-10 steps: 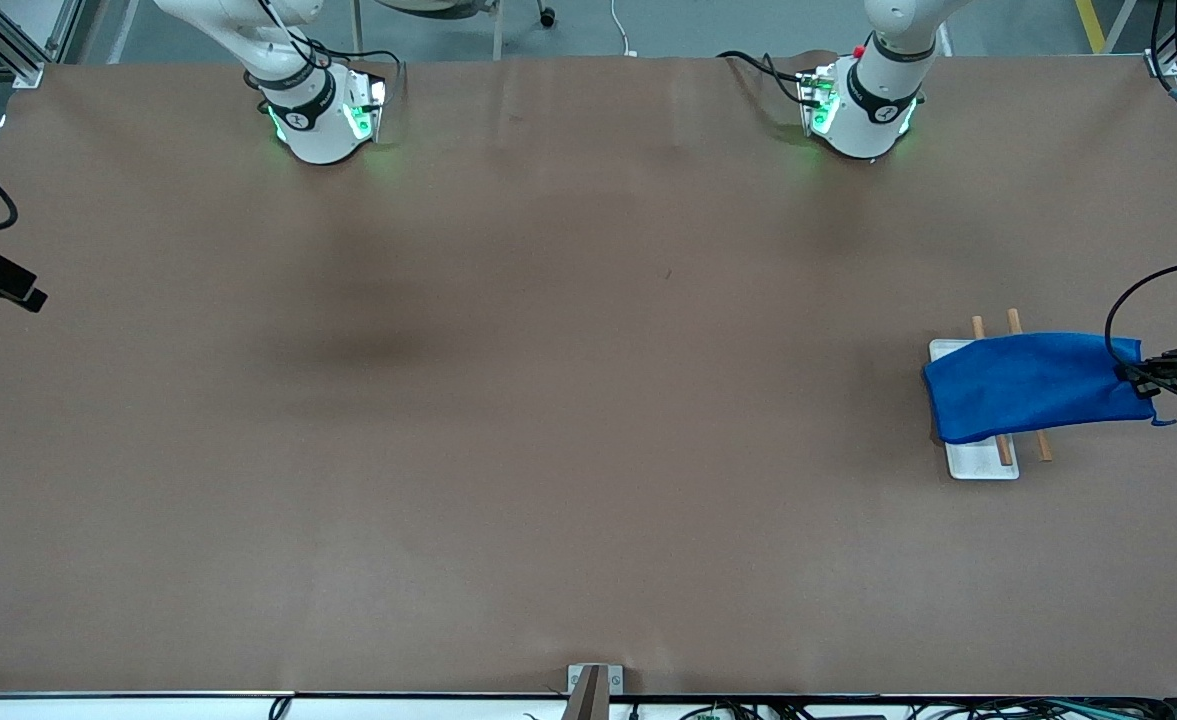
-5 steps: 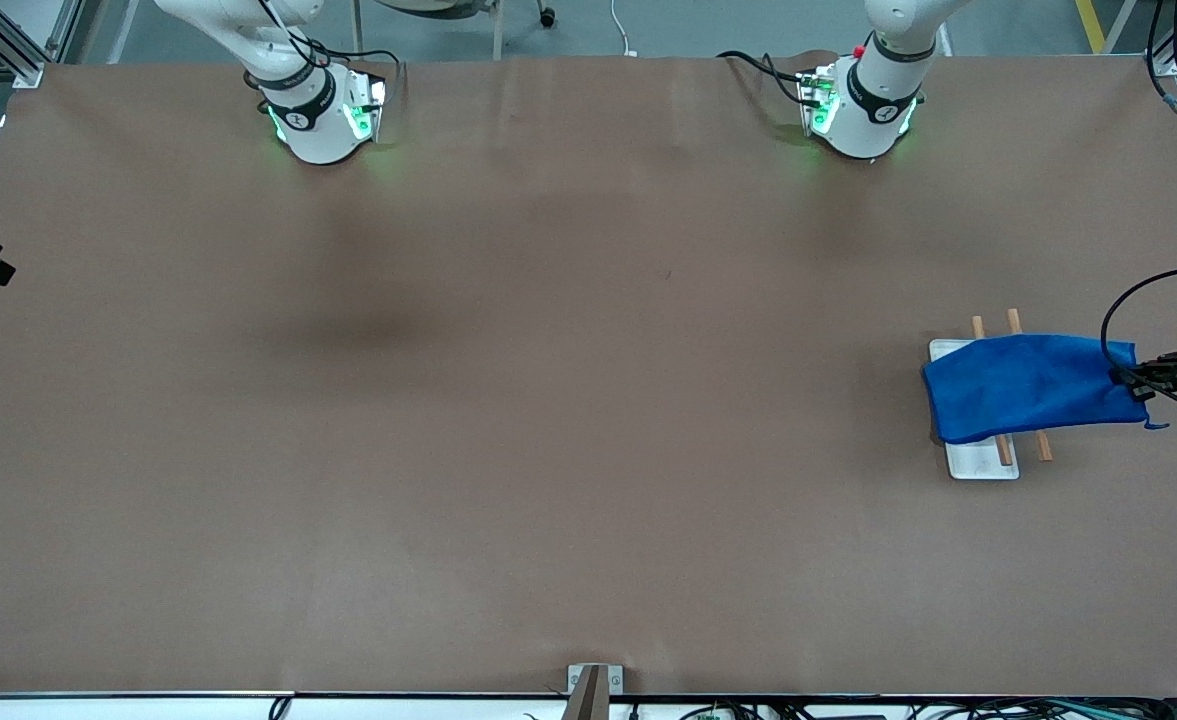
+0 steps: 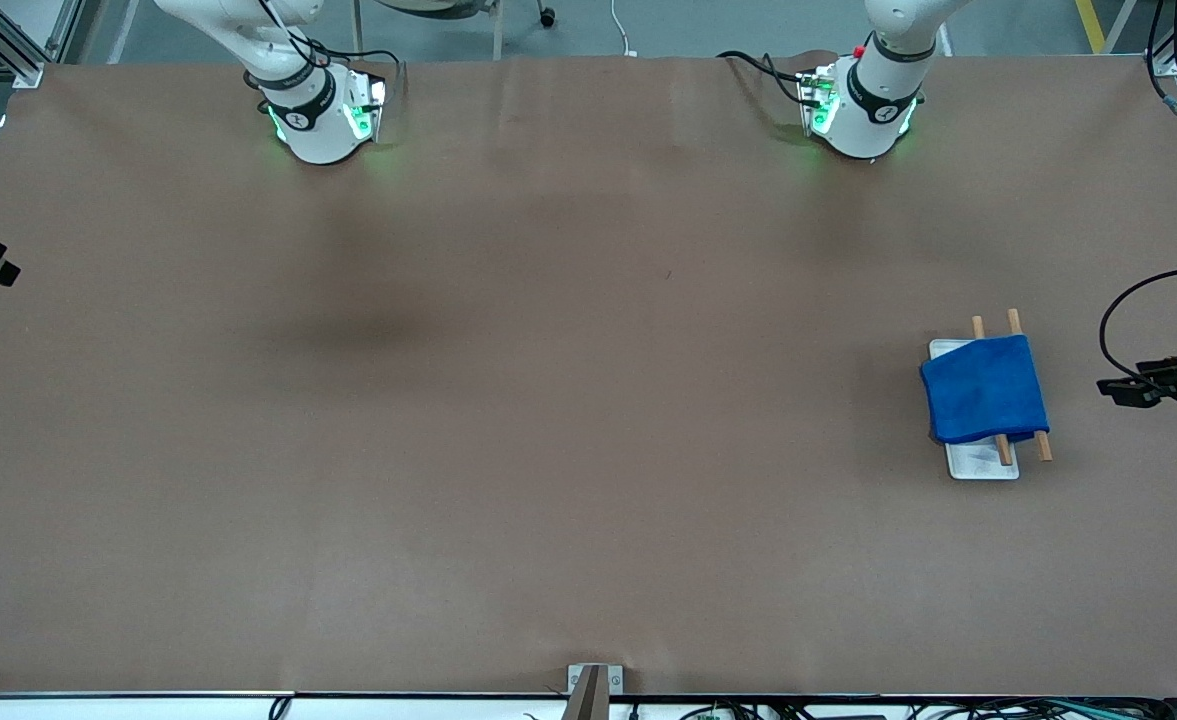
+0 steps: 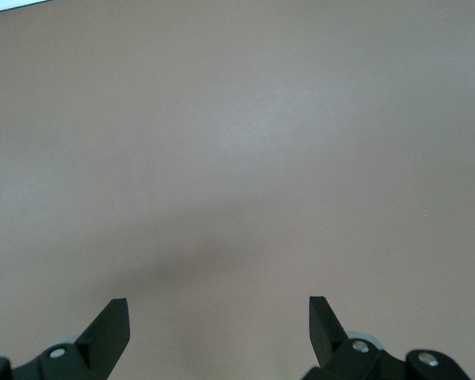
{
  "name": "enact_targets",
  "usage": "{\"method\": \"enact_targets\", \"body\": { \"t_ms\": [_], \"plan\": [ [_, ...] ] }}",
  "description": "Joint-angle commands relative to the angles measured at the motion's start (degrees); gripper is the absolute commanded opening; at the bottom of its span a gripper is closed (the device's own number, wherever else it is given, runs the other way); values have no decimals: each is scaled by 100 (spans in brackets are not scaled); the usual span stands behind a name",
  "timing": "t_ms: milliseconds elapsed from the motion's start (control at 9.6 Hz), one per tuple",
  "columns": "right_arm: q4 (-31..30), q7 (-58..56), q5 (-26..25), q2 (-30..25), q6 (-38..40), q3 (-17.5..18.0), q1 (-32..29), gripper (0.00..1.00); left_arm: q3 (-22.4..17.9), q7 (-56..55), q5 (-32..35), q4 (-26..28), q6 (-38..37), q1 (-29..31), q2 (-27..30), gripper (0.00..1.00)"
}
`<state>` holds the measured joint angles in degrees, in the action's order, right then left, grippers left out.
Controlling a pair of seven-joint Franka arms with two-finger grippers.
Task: Right arm passes towel to left arm to hang
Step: 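Open the left gripper to release the towel over the dowels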
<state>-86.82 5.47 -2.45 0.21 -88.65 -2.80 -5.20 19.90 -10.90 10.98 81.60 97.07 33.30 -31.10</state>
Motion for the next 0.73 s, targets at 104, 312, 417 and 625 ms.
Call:
{"method": "enact_targets", "body": {
  "t_ms": [104, 312, 417, 625],
  "plan": [
    [-160, -81, 113, -117, -64, 8, -104, 100, 382, 167, 97, -118, -30, 1, 366, 100],
    [-160, -81, 122, -126, -55, 8, -96, 100, 768, 71, 97, -127, -310, -16, 867, 100],
    [-169, -81, 122, -117, -64, 8, -96, 100, 909, 70, 88, -127, -355, -16, 1148, 100],
    [-160, -81, 122, -117, -91, 8, -87, 100, 1243, 79, 9, -135, -643, -16, 1579, 100]
  ]
}}
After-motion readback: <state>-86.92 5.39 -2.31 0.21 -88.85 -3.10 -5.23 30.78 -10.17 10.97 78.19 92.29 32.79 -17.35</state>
